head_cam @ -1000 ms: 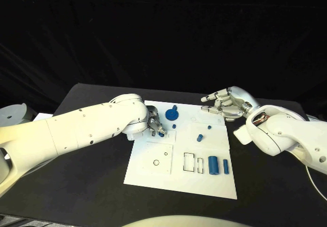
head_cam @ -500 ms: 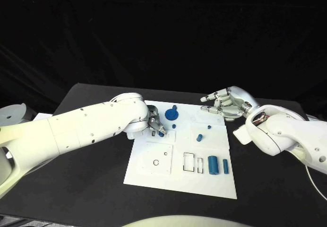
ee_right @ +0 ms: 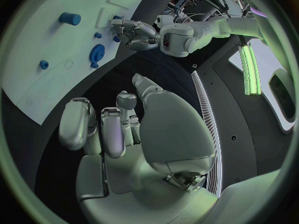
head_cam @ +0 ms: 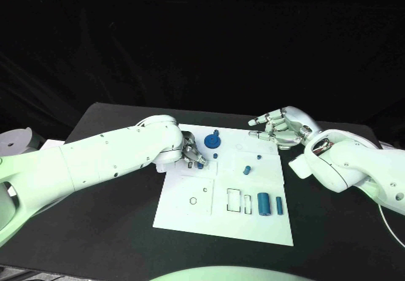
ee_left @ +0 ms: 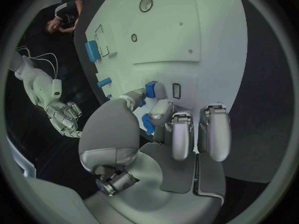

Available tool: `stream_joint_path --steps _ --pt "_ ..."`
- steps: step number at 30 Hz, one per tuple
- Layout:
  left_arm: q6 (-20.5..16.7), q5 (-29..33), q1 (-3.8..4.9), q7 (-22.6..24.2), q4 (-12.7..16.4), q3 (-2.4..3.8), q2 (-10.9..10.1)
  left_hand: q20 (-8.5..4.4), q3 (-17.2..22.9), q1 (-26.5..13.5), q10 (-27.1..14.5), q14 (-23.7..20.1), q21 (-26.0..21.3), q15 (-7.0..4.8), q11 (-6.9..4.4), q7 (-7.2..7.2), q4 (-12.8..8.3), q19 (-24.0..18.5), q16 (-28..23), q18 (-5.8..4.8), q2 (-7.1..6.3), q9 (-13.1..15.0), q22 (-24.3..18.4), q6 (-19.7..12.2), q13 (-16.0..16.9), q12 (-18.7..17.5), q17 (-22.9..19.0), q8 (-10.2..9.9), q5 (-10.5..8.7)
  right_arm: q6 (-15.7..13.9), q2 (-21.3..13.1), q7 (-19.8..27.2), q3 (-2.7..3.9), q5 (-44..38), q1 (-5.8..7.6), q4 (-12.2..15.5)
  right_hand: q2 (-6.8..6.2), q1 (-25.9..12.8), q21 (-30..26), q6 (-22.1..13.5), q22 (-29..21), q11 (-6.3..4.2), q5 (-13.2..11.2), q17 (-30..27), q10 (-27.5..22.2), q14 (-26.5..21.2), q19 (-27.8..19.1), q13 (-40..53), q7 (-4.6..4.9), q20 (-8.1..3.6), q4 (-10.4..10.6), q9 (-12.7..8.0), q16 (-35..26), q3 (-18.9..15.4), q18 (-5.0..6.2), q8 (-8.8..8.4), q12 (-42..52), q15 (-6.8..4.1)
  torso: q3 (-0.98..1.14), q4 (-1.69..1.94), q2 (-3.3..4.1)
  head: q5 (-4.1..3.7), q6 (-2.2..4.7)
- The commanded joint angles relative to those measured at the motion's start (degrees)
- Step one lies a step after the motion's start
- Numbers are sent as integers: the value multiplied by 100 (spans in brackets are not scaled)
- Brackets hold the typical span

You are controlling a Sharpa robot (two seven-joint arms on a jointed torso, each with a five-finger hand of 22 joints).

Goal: Assemble the parts on the task board

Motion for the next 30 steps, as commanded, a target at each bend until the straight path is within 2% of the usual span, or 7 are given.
stream_joint_path --steps 1,9,14,15,18,20,30 --pt "233 36 -37 -273 -1 -24 22 -46 -101 -55 15 595 35 -43 19 32 32 366 18 -81 14 -12 1036 36 20 29 1508 -41 -31 56 -1 10 0 -31 -3 11 4 -61 -20 -27 -10 17 30 304 -38 295 -7 -5 8 -19 2 -1 -26 -43 81 -9 -33 20 -2 -5 1 -1 3" --pt "219 36 -37 -273 -4 -23 9 -49 -313 -66 28 595 55 -46 16 28 103 376 18 -88 26 -30 1060 68 49 43 1508 -58 -32 50 -9 6 0 -30 -3 14 2 -69 -21 -29 -10 17 29 300 -40 294 -5 -13 8 -19 6 -1 -30 -49 81 -8 -39 20 -4 3 0 -10 -2" --pt "84 36 -38 -252 38 -20 -23 -48 -716 -233 51 595 88 -43 16 30 306 394 18 -98 5 -45 1099 123 86 64 1508 -65 -54 49 -9 7 0 -30 -3 7 0 -77 -23 -32 -12 18 28 301 -42 295 -5 -19 9 -19 10 -1 -30 -56 81 -9 -42 21 -7 1 0 -17 1" --pt "45 36 -38 -245 54 -18 -35 -49 -833 -258 57 595 92 -45 13 26 351 397 18 -100 10 -48 1105 133 96 69 1508 -68 -120 49 -8 8 0 -30 -3 5 -1 -84 -25 -33 -14 19 27 301 -42 295 -5 -23 9 -18 13 -1 -32 -61 81 -8 -43 21 -9 0 0 -21 2" --pt "-79 36 -38 -219 108 1 -77 -63 -1203 -215 72 595 106 -50 4 15 495 406 18 -104 110 -62 1124 150 126 78 1508 -86 -768 50 -6 9 0 -30 -3 0 -1 -86 -26 -34 -15 19 27 301 -42 295 -5 -24 9 -18 14 -1 -32 -63 81 -8 -44 21 -9 1 -2 -34 5" --pt "-141 36 -37 -206 149 21 -106 -61 -1393 -204 81 595 118 -58 1 9 581 413 18 -108 147 -67 1139 163 143 84 1508 -90 -970 50 -5 9 0 -29 -3 -4 -1 -86 -26 -34 -15 19 27 301 -42 295 -5 -24 9 -18 14 -1 -32 -63 81 -8 -44 21 -8 1 -3 -37 6" --pt "-335 123 25 -158 407 215 -266 -67 -1770 -202 95 595 122 -64 -5 2 625 417 18 -110 247 -76 1148 184 159 81 1508 -100 -1102 48 -1 10 0 -29 -5 -32 -3 -95 -30 -36 -18 19 25 300 -41 295 -5 -29 9 -18 18 -1 -34 -70 82 -9 -44 22 -4 11 -11 -53 33"
